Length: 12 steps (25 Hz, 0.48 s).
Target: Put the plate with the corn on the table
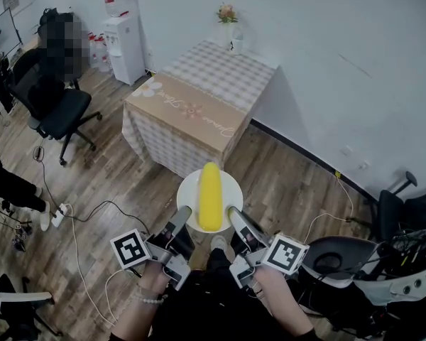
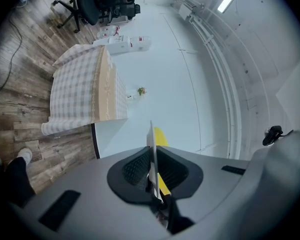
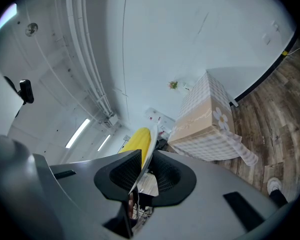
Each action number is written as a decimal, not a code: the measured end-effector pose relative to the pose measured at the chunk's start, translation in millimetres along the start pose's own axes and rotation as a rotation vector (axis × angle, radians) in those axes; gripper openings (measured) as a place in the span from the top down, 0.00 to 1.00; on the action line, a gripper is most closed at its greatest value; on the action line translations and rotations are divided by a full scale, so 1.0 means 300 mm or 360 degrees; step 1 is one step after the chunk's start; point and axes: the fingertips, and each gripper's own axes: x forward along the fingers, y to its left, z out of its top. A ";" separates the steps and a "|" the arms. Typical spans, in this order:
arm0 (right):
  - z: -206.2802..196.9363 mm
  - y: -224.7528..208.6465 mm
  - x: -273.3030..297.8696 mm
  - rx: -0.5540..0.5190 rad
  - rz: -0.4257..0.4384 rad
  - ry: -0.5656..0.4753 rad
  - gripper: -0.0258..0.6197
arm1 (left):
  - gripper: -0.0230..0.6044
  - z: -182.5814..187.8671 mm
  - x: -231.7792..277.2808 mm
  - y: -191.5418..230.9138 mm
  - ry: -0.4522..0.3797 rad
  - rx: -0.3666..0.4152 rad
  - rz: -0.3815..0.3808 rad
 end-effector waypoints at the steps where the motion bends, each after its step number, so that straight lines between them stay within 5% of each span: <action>1: -0.014 0.001 0.002 -0.0008 0.0006 -0.0001 0.81 | 0.90 0.002 -0.012 0.008 0.0001 0.0002 -0.0006; 12: 0.167 -0.088 0.057 0.0007 0.0015 0.0040 0.81 | 0.90 0.024 0.188 0.009 -0.0028 0.0001 0.0018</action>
